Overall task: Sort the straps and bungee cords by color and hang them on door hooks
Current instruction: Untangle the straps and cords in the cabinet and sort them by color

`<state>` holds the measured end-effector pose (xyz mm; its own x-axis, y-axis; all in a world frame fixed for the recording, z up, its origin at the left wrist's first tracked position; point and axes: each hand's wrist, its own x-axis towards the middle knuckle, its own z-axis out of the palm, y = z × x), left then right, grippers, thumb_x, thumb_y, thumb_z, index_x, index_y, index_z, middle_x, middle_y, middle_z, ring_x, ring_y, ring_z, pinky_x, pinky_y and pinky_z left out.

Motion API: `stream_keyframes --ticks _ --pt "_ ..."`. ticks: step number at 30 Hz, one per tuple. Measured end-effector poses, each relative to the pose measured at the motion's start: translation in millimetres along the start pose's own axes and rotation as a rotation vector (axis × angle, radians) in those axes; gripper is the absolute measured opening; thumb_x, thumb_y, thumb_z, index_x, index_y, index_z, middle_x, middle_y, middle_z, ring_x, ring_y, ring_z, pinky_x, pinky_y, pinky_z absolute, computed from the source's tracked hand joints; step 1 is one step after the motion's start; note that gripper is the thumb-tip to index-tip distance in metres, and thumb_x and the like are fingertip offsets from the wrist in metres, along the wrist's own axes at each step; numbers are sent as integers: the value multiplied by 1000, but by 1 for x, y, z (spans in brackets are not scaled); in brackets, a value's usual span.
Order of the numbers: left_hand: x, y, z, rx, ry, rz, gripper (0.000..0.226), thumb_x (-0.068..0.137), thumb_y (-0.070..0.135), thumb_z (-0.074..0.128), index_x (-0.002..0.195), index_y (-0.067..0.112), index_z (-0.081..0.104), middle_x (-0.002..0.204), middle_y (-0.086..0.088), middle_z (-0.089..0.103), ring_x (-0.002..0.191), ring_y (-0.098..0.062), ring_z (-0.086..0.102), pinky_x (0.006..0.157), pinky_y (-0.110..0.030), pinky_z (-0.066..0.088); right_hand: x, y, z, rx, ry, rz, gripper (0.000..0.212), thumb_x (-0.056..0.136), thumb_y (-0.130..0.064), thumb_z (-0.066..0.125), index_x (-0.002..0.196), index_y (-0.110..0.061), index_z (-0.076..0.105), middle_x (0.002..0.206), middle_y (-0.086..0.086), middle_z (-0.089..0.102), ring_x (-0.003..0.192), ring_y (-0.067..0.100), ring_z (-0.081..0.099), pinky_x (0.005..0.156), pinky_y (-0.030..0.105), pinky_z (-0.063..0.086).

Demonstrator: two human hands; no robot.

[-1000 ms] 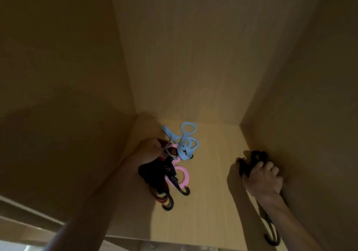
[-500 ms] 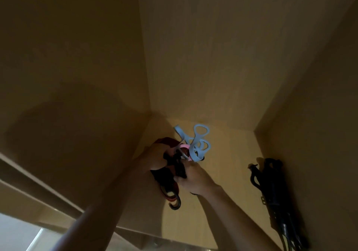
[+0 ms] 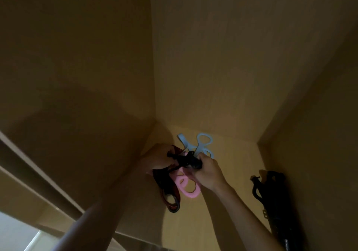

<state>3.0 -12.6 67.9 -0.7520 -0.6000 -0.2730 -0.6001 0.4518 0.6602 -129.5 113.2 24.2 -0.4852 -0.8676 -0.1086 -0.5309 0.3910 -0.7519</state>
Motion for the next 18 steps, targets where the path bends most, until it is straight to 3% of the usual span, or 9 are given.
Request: stream_keyframes --ticks 2,3,5,8,11,14,16,18 --pt "2 5 -2 -77 9 -19 10 81 11 62 90 11 66 95 -6 66 92 -22 63 85 -39 52 -2 3 -5 50 -105 48 36 72 -33 75 97 -35 48 93 -16 62 89 7 60 74 22 49" --pt "3 9 -2 -99 4 -7 5 80 9 61 82 13 63 86 -6 66 84 -22 64 80 -38 52 -3 3 -8 58 -149 48 47 71 -30 76 108 -33 46 101 -15 62 96 8 60 78 24 49" --pt "3 19 -2 -155 -24 28 16 83 8 58 74 20 54 72 -3 62 69 -17 61 66 -29 48 -8 -6 -11 123 -200 28 57 73 -16 76 120 -22 45 103 -10 64 96 8 61 74 19 46" --pt "4 30 -2 -215 -63 63 23 85 11 56 69 26 48 69 -1 56 66 -18 55 64 -29 41 -8 -13 -13 503 -206 -28 36 76 13 67 107 -3 56 94 1 67 90 9 66 83 24 50" --pt "2 36 -3 -357 -112 29 21 80 10 57 65 22 48 71 -2 54 69 -21 54 66 -31 41 -4 -15 -18 523 10 -23 19 76 3 70 89 -8 61 86 7 69 89 24 67 81 39 51" --pt "-2 44 -4 -398 -183 8 13 77 6 58 77 13 47 70 -2 51 67 -18 50 59 -25 37 -3 -15 -26 439 128 -61 7 84 -5 64 88 -3 57 85 19 65 80 25 62 71 38 48" --pt "-1 48 -3 -348 -182 49 17 78 8 60 82 13 43 77 -4 47 74 -18 46 64 -28 34 -5 -19 -31 454 169 -87 2 89 -6 59 88 -7 58 85 16 65 78 23 62 72 39 49" --pt "-2 52 -1 -305 -202 110 21 80 7 62 81 13 42 79 -6 44 76 -19 44 67 -30 34 -10 -26 -36 471 191 -120 13 92 -7 57 85 -18 58 80 6 64 74 18 61 70 37 48"
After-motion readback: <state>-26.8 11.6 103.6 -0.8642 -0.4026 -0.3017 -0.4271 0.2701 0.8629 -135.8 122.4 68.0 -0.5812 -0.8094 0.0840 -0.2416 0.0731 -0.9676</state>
